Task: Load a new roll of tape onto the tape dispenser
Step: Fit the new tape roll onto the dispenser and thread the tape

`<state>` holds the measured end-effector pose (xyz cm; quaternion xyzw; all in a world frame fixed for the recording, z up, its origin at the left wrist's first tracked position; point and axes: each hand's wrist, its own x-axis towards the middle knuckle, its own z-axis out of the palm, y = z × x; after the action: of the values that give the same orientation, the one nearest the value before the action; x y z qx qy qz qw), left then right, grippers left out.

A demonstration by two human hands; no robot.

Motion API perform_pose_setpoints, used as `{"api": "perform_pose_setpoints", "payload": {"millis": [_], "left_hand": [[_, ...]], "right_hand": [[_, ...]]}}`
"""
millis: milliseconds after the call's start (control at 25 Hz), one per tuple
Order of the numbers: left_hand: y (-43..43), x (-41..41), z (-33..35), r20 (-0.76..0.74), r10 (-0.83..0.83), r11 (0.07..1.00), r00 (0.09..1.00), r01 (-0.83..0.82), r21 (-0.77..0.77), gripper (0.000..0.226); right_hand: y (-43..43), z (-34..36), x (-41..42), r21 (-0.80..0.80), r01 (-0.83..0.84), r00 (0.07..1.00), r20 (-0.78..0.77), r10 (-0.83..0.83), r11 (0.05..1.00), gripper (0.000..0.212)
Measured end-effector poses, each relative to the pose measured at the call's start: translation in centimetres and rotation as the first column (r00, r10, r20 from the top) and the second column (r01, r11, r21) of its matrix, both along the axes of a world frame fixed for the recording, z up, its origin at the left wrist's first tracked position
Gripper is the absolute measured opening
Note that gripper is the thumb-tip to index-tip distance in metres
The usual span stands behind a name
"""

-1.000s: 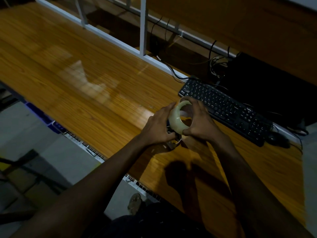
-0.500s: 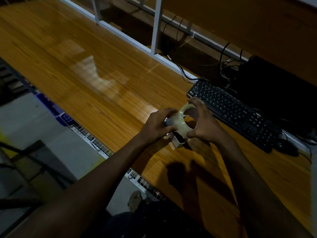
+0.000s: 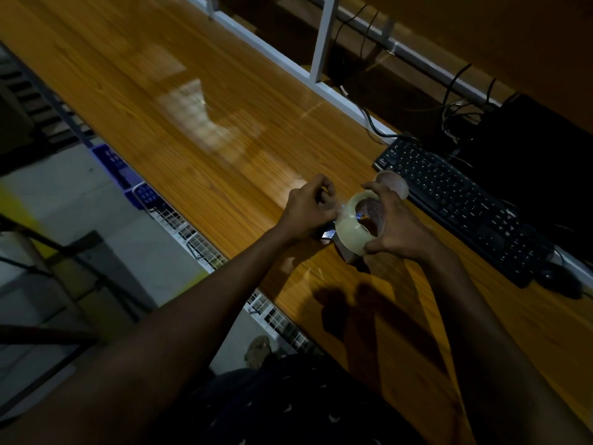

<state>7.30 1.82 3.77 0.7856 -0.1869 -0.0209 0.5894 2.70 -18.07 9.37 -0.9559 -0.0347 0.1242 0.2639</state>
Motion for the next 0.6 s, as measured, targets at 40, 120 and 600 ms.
{"api": "perform_pose_setpoints", "payload": {"millis": [40,120,600], "left_hand": [[0.0,0.1,0.0,-0.011,0.000,1.000,1.000,0.000,0.004,0.028],[-0.1,0.2,-0.1,0.010,0.017,0.999,1.000,-0.018,0.026,0.022],[1.9,0.6,-1.5,0.077,0.187,0.977,0.979,-0.194,0.087,0.028]], "right_hand": [[0.0,0.0,0.0,-0.001,0.000,1.000,-0.001,0.000,1.000,0.113],[0.0,0.0,-0.1,0.005,0.013,1.000,-0.005,-0.013,1.000,0.112],[2.6,-1.1,0.0,-0.113,0.137,0.989,0.064,-0.130,0.984,0.106]]}}
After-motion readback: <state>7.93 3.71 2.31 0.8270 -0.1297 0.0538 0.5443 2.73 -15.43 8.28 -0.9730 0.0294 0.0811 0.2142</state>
